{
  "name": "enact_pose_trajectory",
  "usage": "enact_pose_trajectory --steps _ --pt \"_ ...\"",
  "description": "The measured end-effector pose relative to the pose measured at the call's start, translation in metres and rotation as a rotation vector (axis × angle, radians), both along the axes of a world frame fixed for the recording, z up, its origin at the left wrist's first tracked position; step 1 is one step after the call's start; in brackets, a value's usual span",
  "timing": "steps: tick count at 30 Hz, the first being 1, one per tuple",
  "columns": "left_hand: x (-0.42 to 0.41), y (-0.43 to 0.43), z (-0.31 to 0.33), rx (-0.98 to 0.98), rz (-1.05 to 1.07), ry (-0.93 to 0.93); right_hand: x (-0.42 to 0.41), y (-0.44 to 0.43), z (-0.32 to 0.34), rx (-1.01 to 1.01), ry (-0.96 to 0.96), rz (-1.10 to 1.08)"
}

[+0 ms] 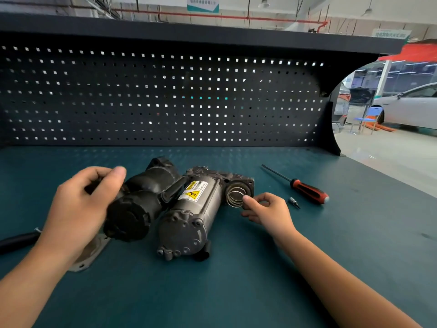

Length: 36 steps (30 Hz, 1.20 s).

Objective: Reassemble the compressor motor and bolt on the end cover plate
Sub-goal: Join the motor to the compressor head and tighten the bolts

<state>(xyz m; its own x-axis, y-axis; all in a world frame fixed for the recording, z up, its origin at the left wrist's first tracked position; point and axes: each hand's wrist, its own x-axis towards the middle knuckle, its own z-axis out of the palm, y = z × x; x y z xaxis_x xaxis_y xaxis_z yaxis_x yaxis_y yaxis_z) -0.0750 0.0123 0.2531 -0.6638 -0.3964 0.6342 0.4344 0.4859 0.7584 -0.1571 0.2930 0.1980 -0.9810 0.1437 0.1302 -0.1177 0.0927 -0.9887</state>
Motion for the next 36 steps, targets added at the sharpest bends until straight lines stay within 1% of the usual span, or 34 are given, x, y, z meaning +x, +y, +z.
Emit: enact_pose_trajectory --steps 3,6,8,11,16,18,20,24,28,30,32,36 --pt "0.007 0.016 0.012 0.009 -0.065 0.074 0.001 -0.001 0.0 -0.058 -0.072 0.081" --pt "0.018 0.039 0.024 0.07 -0.193 0.1 0.002 -0.003 0.002 -0.148 -0.119 0.132" --pt "0.025 0.057 0.029 0.075 -0.286 0.119 0.002 -0.003 0.003 -0.222 -0.146 0.158" --pt "0.03 0.084 0.032 -0.015 -0.36 0.123 0.002 -0.002 0.004 -0.291 -0.179 0.189" --pt "0.025 0.103 0.016 -0.125 -0.398 0.06 -0.001 0.001 0.007 -0.393 -0.254 0.257" --pt "0.022 0.104 0.008 -0.202 -0.378 0.045 -0.002 0.004 0.008 -0.497 -0.305 0.257" --pt "0.021 0.105 0.002 -0.336 -0.344 0.054 -0.002 0.006 0.01 -0.564 -0.348 0.274" --pt "0.019 0.114 -0.006 -0.631 -0.28 0.082 -0.002 0.011 0.011 -0.537 -0.397 0.336" --pt "0.015 0.123 -0.012 -0.876 -0.133 0.078 -0.002 0.013 0.012 -0.478 -0.399 0.351" --pt "0.011 0.124 -0.013 -0.936 -0.103 0.086 -0.003 0.014 0.012 -0.453 -0.39 0.347" --pt "0.008 0.125 -0.013 -0.951 -0.088 0.092 -0.004 0.016 0.012 -0.417 -0.379 0.343" --pt "0.004 0.128 -0.012 -0.981 -0.051 0.101 -0.007 0.017 0.01 -0.284 -0.339 0.308"
